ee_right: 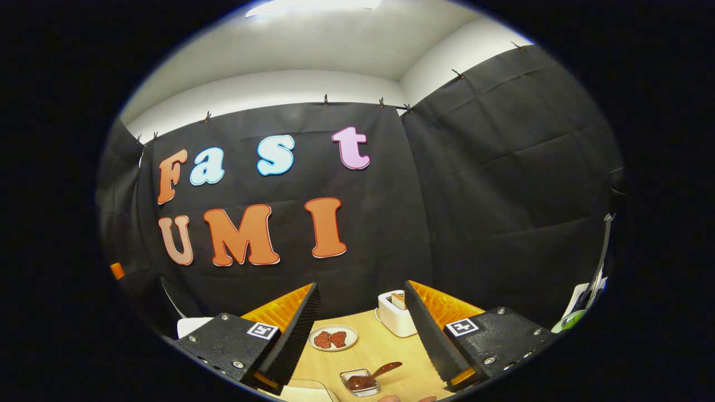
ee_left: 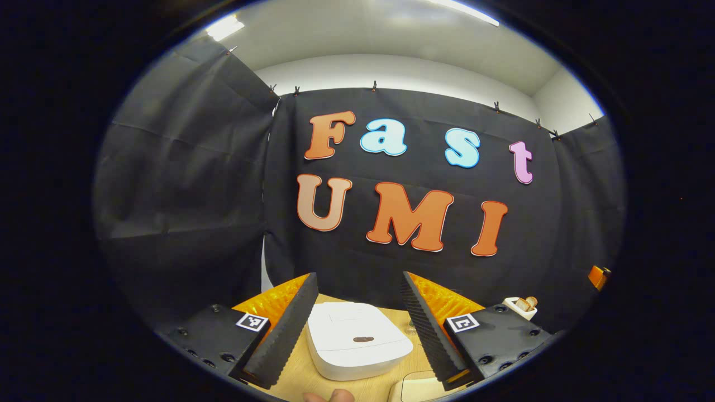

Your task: Close the left gripper, press the button to open the rice cooker; take a wooden spoon from the chopstick holder with the right hand, scoop a spoonful of rice and pour it into the rice cooker, then put the wooden spoon back into the chopstick holder.

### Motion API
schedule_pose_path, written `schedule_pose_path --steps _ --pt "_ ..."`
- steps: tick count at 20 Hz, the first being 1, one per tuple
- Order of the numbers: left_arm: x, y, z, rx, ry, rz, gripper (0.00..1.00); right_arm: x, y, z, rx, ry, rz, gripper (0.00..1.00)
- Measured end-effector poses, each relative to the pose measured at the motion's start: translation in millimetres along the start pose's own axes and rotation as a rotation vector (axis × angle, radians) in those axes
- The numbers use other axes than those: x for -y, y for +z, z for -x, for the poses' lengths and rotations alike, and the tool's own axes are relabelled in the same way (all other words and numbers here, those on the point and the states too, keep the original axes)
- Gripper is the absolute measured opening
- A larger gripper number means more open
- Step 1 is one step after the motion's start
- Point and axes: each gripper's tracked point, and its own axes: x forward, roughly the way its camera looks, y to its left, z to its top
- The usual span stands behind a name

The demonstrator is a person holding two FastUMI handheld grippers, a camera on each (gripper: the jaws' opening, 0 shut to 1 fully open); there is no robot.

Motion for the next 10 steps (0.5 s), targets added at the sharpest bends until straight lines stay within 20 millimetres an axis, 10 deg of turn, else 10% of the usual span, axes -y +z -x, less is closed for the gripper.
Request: schedule_pose_path --steps 7,10 --pt "8.7 -2.3 1.2 -0.022 -0.058 -0.067 0.91 -1.6 -6.1 4.0 -0.028 0.017 0.046 0.94" --pt "5.6 -5.2 1.9 -0.035 -0.055 -0.073 0.38 -0.8 -10.4 4.8 -0.045 0.01 0.07 0.94"
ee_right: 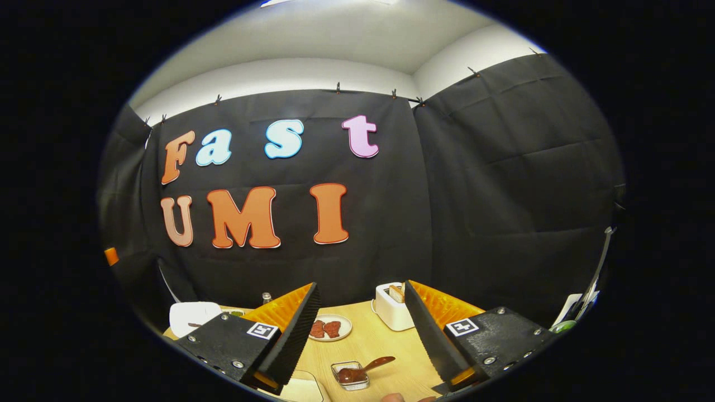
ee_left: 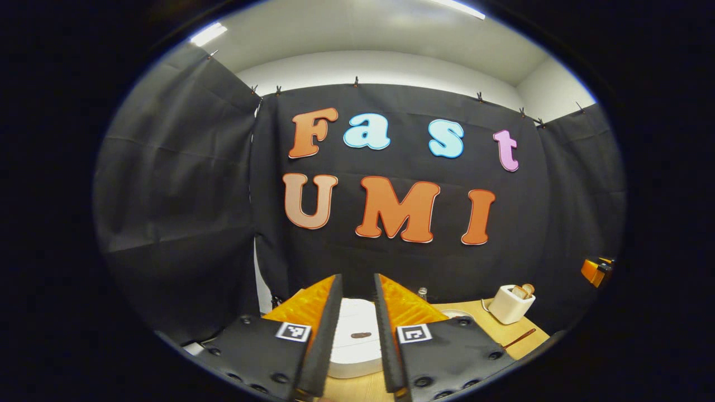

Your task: Close the left gripper, press the button to open the rice cooker; take a wooden spoon from the chopstick holder with the right hand, scoop a spoonful of rice and pour it into the rice cooker, then put the wooden spoon back into the chopstick holder.

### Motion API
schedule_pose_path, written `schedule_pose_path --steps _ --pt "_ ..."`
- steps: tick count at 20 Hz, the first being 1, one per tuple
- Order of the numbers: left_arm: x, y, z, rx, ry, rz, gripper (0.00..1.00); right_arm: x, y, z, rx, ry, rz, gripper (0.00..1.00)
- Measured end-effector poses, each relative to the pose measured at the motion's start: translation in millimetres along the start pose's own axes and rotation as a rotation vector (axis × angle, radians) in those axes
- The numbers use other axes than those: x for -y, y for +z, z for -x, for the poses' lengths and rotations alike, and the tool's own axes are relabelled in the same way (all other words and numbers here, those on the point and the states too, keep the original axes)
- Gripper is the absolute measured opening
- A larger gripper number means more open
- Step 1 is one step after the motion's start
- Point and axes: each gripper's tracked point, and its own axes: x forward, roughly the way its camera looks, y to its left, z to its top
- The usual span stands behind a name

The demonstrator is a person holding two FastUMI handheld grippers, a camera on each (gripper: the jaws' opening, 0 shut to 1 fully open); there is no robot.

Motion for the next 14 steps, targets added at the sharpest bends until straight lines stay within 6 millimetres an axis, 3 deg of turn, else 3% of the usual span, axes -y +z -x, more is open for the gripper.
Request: schedule_pose_path --steps 2,3,7,14 --pt "6 -6 -1 -0.02 -0.03 -0.006 0.1 1 0 0 -0.002 -0.004 0.016 0.94" --pt "6 -5 0 -0.04 -0.039 -0.005 0.14 0 1 2 0.0 -0.001 0.018 0.93" --pt "2 -17 -7 -0.057 -0.042 -0.006 0.05 2 0 2 -0.004 -0.003 0.025 0.93" --pt "-7 -58 -40 -0.157 -0.015 0.019 0.05 9 -3 0 -0.014 -0.023 0.042 0.94"
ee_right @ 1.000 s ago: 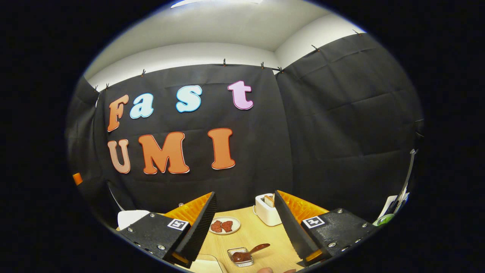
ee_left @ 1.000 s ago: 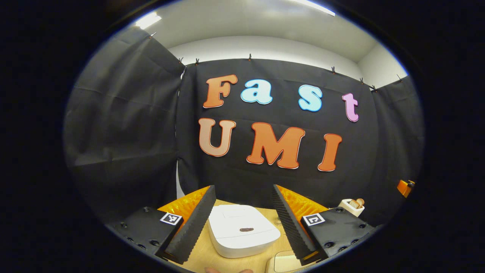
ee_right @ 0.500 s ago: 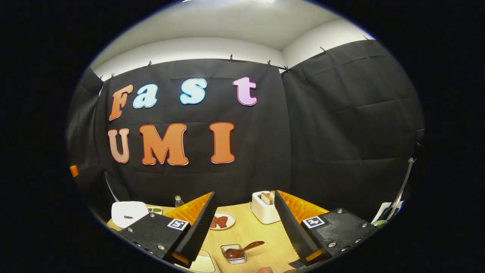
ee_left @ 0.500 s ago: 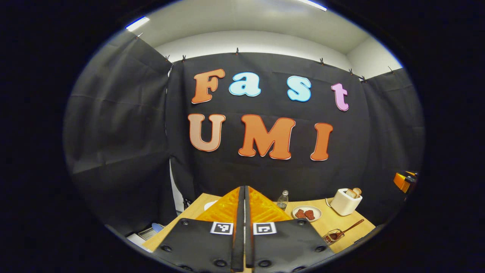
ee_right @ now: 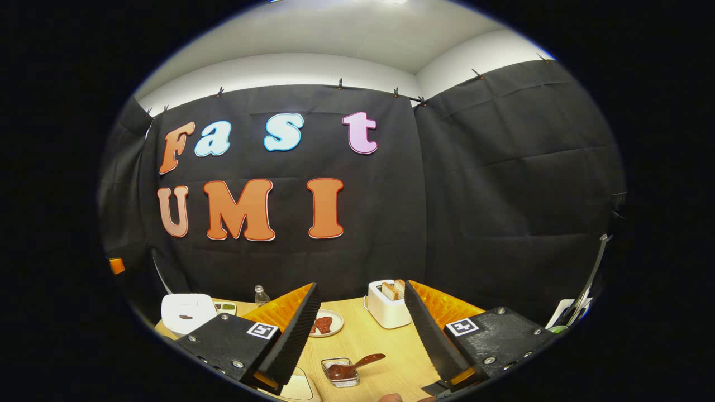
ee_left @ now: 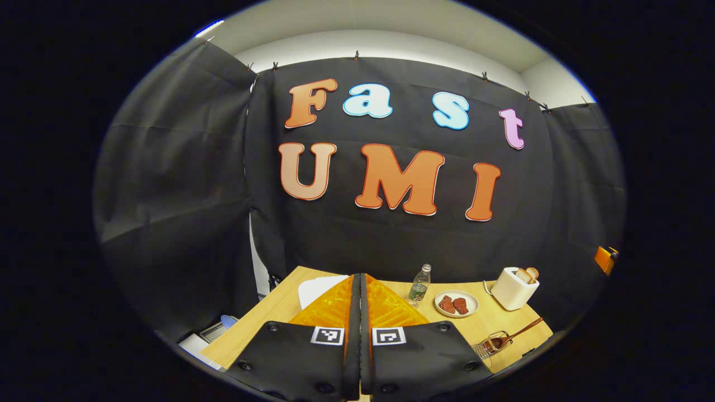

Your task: Close the left gripper, press the button to open the rice cooker; take a wooden spoon from the chopstick holder with the right hand, scoop a spoonful of rice and pour it into the rice cooker, then put the wooden spoon back into the chopstick holder.

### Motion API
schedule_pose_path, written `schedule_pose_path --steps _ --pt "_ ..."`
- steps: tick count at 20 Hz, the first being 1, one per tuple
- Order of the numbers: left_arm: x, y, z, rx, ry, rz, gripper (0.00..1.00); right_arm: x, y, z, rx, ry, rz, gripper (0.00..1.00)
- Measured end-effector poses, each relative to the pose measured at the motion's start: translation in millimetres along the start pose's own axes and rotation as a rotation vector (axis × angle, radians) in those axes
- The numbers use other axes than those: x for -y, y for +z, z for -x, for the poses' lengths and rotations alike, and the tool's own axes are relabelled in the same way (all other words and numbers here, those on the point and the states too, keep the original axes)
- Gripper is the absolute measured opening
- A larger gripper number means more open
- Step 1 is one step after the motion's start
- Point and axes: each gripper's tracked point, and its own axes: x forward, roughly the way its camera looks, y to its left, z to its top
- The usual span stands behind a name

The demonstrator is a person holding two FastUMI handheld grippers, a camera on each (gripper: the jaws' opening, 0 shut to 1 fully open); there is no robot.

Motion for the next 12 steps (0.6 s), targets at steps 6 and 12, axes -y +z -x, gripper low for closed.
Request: schedule_pose_path --steps 6,12 --pt "9 -52 -63 -0.115 -0.015 -0.031 0.05 8 -10 -2 -0.032 -0.026 0.005 0.94" --pt "21 -98 -114 -0.223 -0.053 -0.028 0.05 19 -25 -3 -0.077 -0.064 0.015 0.94"
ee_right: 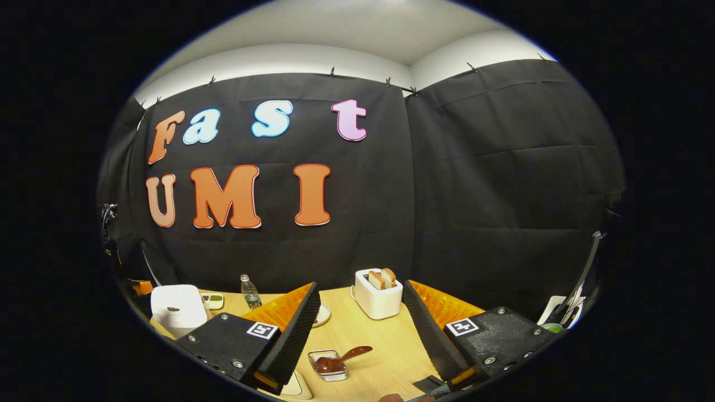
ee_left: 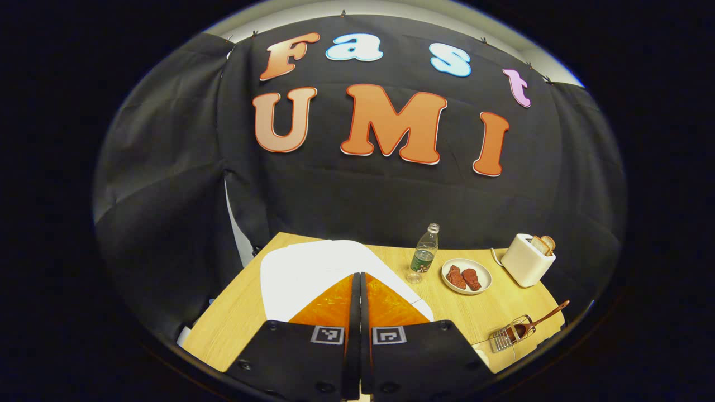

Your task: Close the left gripper, press the button to open the rice cooker; take a wooden spoon from the chopstick holder with the right hand, scoop a spoonful of rice and pour it into the rice cooker, then put the wooden spoon back into the chopstick holder.

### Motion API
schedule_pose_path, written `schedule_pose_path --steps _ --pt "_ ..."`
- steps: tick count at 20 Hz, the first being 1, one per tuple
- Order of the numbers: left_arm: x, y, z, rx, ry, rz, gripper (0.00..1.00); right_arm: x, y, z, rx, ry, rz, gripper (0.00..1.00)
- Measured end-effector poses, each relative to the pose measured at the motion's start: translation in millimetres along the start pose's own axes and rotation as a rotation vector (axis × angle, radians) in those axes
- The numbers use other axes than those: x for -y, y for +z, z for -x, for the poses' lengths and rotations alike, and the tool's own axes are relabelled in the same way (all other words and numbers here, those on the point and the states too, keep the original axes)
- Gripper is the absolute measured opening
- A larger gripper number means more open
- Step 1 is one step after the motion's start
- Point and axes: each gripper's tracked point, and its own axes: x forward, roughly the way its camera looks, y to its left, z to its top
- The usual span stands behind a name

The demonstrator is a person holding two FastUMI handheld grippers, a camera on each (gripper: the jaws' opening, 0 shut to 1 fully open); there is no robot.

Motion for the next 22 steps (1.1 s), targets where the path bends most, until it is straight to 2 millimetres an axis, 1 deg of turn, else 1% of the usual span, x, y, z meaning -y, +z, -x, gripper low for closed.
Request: schedule_pose_path --steps 2,4,7,9,12,13,14,15,16,17,18,20,21,22 --pt "1 -15 -10 -0.033 -0.003 -0.007 0.05 5 -5 -1 -0.012 -0.016 0.002 0.94" --pt "-2 -31 -19 -0.081 0.009 -0.016 0.05 12 -8 -3 -0.024 -0.041 -0.005 0.94" --pt "-8 -45 -28 -0.125 0.011 -0.025 0.05 15 -15 -4 -0.04 -0.051 -0.01 0.94" --pt "-10 -55 -32 -0.157 0.015 -0.018 0.05 17 -20 -4 -0.049 -0.058 0.004 0.94" --pt "-15 -72 -35 -0.194 0.032 0.017 0.05 22 -18 -6 -0.048 -0.063 0.014 0.94" --pt "-16 -79 -33 -0.203 0.03 0.03 0.05 22 -18 -7 -0.048 -0.065 0.013 0.94" --pt "-18 -72 -34 -0.176 0.024 0.026 0.05 21 -19 -8 -0.052 -0.063 0.012 0.94" --pt "-15 -76 -37 -0.189 0.015 0.023 0.05 21 -20 -8 -0.055 -0.06 0.011 0.94" --pt "-16 -86 -38 -0.223 0.008 0.018 0.05 20 -21 -9 -0.059 -0.058 0.011 0.94" --pt "-16 -80 -40 -0.209 0.0 0.005 0.04 19 -22 -10 -0.064 -0.056 0.011 0.94" --pt "-16 -81 -38 -0.224 0.005 0.006 0.06 19 -23 -10 -0.069 -0.054 0.01 0.94" --pt "-17 -76 -38 -0.207 0.018 -0.002 0.05 21 -24 -9 -0.069 -0.053 0.007 0.94" --pt "-17 -76 -34 -0.211 0.025 -0.009 0.05 21 -23 -8 -0.067 -0.048 0.005 0.94" --pt "-15 -71 -28 -0.212 0.025 -0.012 0.05 22 -21 -6 -0.058 -0.041 0.003 0.94"
